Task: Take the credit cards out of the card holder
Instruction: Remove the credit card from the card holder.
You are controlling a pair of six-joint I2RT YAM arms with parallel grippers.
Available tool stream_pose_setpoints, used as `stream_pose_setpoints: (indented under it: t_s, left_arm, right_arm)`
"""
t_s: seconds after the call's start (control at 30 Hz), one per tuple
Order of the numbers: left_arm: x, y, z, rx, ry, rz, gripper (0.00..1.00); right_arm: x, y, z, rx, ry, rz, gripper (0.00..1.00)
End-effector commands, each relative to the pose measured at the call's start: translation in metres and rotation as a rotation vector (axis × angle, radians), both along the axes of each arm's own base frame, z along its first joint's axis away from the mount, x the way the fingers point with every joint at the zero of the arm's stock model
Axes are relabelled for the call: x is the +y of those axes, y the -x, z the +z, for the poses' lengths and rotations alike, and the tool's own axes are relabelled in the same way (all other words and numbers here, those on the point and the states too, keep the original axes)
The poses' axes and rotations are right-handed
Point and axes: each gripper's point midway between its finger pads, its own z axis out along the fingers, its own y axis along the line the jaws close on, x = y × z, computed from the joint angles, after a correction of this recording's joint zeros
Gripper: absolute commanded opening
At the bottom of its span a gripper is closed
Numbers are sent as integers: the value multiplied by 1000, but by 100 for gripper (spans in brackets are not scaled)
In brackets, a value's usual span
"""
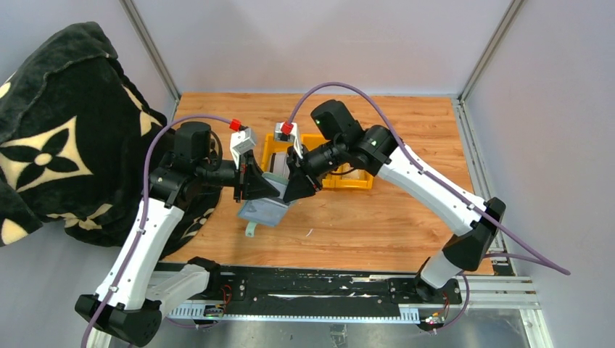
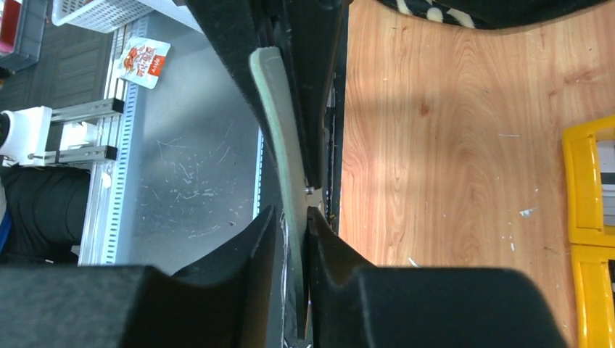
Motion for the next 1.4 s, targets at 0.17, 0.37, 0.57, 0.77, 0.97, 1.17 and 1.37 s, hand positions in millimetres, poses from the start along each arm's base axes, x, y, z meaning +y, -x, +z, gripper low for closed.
stream_pose_setpoints:
  t_s: [0.17, 0.37, 0.57, 0.77, 0.97, 1.17, 1.37]
  left_arm:
    - [-2, -21, 14, 38, 2, 101, 0]
    - [-9, -33, 39, 110, 166, 224, 0]
    - [-8, -27, 34, 176, 162, 230, 0]
    - [-4, -16, 32, 131, 104, 188, 38]
    - [4, 10, 20, 46, -17, 27, 48]
    - [1, 22, -3, 23, -63, -35, 28]
    - [-3, 18, -12, 43, -88, -50, 6]
  right_arm:
    - [3, -14, 56, 53, -597, -192, 49]
    - [-23, -21, 75, 217, -944, -353, 30]
    - [-23, -19, 81, 293, -1023, -307, 18]
    - [-12, -15, 64, 346, -848, -251, 0]
    - [-7, 1, 27, 183, -430, -158, 0]
    - [-10, 4, 24, 158, -221, -92, 0]
    - [-8, -1, 17, 127, -123, -36, 0]
